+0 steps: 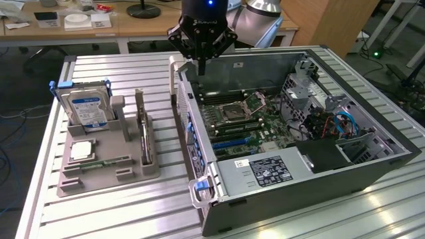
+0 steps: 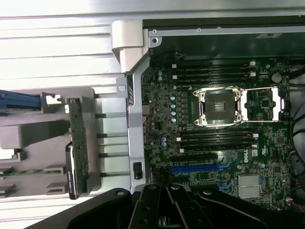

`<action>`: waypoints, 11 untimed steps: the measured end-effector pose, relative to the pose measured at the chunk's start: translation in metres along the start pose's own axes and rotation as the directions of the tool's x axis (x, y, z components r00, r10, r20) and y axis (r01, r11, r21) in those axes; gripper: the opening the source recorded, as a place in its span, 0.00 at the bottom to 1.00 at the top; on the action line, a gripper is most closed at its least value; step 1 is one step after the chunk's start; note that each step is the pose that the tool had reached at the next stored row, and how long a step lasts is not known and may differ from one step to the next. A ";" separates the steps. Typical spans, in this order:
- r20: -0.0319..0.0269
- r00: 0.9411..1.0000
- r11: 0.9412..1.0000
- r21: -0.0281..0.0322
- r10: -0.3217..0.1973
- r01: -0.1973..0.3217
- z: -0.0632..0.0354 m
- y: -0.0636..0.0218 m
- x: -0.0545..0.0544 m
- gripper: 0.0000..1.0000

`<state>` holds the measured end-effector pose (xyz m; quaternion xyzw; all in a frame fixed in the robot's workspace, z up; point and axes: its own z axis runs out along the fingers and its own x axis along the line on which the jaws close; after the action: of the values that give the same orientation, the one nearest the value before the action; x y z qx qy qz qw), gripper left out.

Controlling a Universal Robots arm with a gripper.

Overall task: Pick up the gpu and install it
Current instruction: 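Reach for the gpu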

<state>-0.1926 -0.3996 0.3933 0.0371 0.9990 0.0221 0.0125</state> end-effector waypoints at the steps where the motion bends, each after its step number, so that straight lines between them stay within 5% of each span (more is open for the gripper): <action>1: 0.000 1.000 1.000 0.000 0.000 0.000 0.0000 -0.0001 0.001 0.10; 11: 0.000 1.000 1.000 0.000 0.000 0.000 -0.0003 -0.0009 0.010 0.10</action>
<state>-0.2030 -0.3998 0.3933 0.0371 0.9990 0.0221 0.0125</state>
